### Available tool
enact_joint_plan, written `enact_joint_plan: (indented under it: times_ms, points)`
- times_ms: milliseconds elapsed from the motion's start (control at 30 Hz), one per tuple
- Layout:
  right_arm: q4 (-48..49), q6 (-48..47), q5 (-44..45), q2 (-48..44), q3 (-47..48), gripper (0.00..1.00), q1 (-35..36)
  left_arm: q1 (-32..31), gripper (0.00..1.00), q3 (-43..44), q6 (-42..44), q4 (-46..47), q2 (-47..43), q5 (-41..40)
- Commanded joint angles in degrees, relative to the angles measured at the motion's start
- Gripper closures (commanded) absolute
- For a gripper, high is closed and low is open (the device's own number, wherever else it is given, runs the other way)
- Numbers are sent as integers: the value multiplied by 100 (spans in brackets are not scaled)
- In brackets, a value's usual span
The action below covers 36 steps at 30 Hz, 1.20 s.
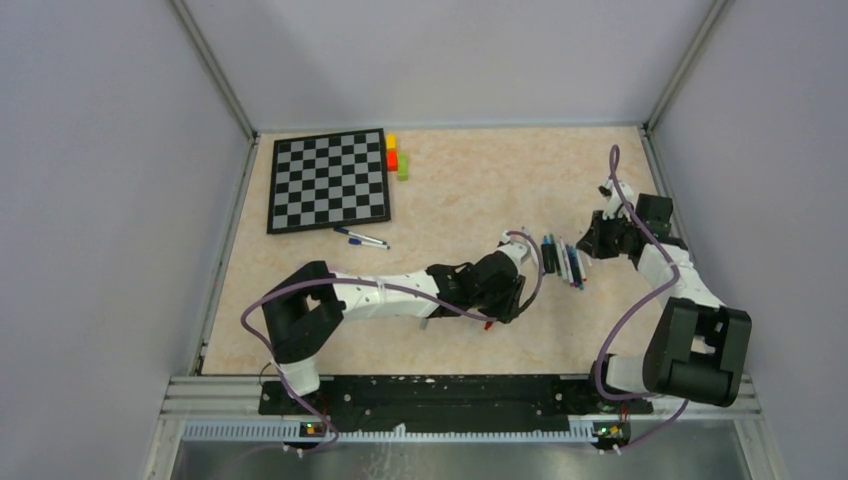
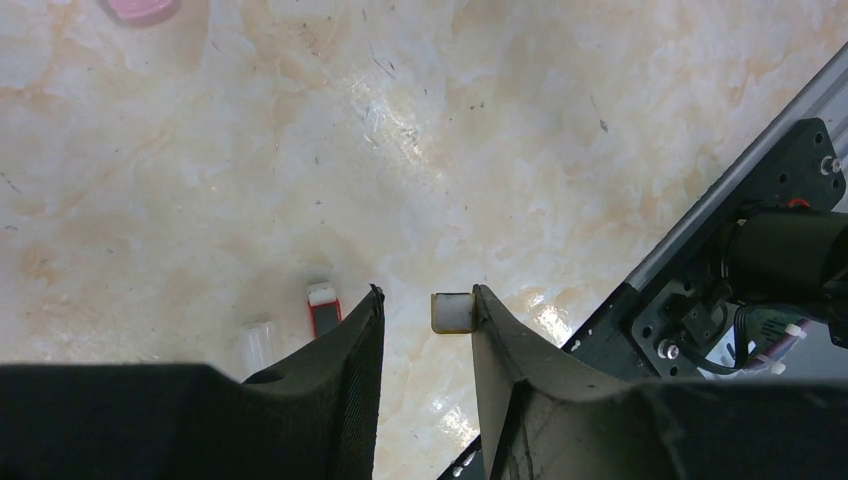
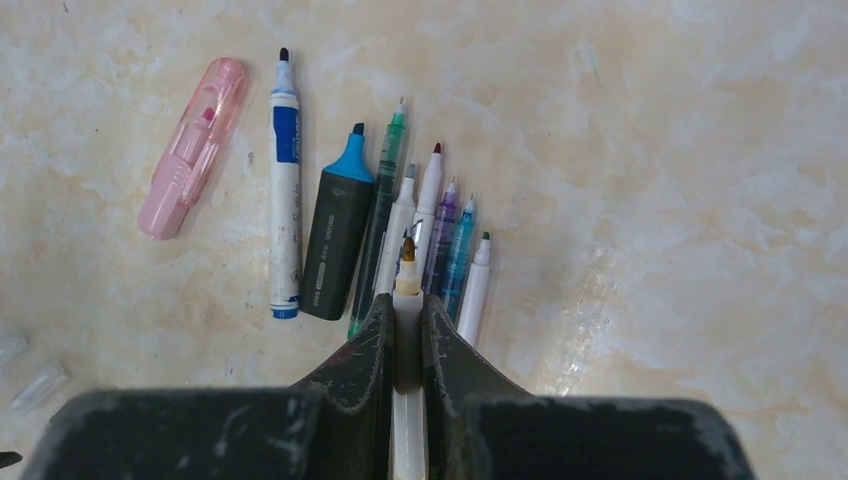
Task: Open the pen caps
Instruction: Place the pen cap at the center of the board.
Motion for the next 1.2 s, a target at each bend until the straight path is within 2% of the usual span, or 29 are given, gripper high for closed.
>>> enact_joint_plan:
  times_ms: [0,200,267,333,767,1000,1167]
  points:
    - [184,50,93,58,94,100,-83,-19,59,-70,132,250,-147,57]
    - [187,41,93,101,90,100,-127,-10,58,43,152,64,134,160]
    - [180,41,81,115,94,100,-129,-10,50,114,180,-20,246,152]
    - [180,32,60,120,98,100,-126,-10,47,170,198,-95,350,156]
    - [163,32,-30,140,116,100,-129,5,50,336,246,-223,597,75]
    - [158,32,-47,144,116,100,-129,7,57,435,184,-314,663,40]
    - [147,31,-65,162,116,100,-129,7,70,370,63,-373,548,-127]
